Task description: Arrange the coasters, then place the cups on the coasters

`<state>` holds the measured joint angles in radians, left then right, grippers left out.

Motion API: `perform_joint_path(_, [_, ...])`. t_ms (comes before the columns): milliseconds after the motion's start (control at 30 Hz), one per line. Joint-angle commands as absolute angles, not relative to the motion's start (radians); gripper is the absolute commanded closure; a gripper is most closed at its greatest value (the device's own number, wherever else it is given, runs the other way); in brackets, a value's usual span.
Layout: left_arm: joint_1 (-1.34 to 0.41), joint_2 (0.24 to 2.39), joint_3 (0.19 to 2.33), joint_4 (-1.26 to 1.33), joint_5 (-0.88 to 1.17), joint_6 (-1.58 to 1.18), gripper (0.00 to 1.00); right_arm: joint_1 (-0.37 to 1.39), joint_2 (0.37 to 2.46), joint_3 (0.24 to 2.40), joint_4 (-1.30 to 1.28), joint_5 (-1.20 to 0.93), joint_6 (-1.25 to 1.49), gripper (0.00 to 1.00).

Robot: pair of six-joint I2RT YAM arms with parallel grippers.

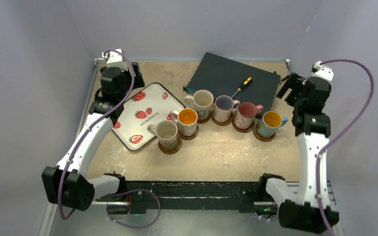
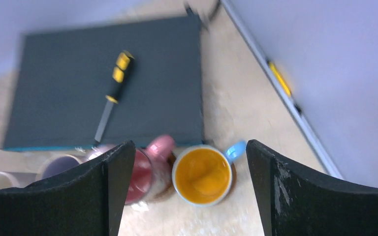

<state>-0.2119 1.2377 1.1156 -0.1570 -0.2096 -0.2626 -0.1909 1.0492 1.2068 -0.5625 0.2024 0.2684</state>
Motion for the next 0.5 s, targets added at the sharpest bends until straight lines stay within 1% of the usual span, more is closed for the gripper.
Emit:
perform_joint_path(0, [-0.235,1.126,1.059,-0.024,-0.36,-0.273,0.12,-0.191,0.856,1.179,-0.254,0.083,0.178,0.13])
perform_joint_path(100, [-0.266,1.031,0.967,0.098,-0.383,-0.228,0.08,-0.193,0.755,1.107,-0.116,0.033,0.158,0.13])
perform_joint_path(200, [-0.277,0.957,0.911,0.161,-0.411,-0.204,0.05,-0.192,0.691,1.042,-0.036,0.015,0.151,0.13])
perform_joint_path(467, [-0.282,0.946,0.9,0.171,-0.417,-0.196,0.03,-0.193,0.654,0.981,-0.003,0.002,0.137,0.12])
